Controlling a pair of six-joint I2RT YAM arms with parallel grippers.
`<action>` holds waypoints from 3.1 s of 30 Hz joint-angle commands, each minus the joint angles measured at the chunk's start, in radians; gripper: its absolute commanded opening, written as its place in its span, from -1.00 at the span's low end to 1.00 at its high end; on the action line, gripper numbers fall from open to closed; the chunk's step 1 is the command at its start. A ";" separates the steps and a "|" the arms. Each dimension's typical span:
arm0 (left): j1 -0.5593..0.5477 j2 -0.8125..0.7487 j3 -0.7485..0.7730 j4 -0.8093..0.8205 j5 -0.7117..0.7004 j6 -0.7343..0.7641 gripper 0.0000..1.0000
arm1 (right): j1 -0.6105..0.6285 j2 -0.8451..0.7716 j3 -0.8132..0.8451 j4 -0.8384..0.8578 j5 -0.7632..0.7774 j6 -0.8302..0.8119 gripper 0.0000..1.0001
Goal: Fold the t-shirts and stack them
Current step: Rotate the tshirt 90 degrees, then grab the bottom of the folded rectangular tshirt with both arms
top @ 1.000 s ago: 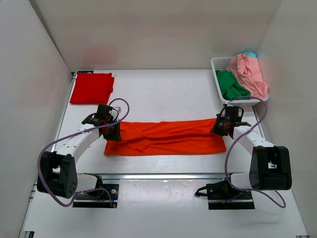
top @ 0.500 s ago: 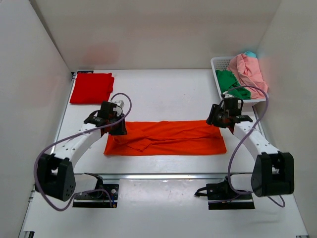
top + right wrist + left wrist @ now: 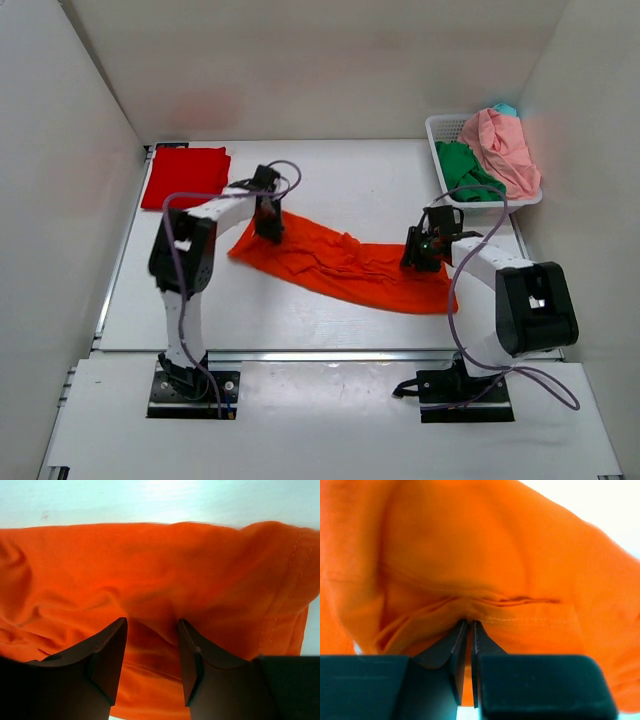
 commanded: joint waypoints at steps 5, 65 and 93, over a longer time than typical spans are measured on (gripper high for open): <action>-0.002 0.550 1.064 -0.483 0.016 0.078 -0.58 | 0.248 -0.123 -0.174 -0.050 0.022 0.307 -0.13; -0.097 -0.869 -0.701 0.162 0.021 -0.090 0.11 | 0.903 -0.366 -0.326 0.266 0.390 0.591 0.13; -0.343 -1.092 -0.877 -0.062 0.044 -0.291 0.03 | 1.018 -0.190 -0.235 0.269 0.313 0.710 -1.00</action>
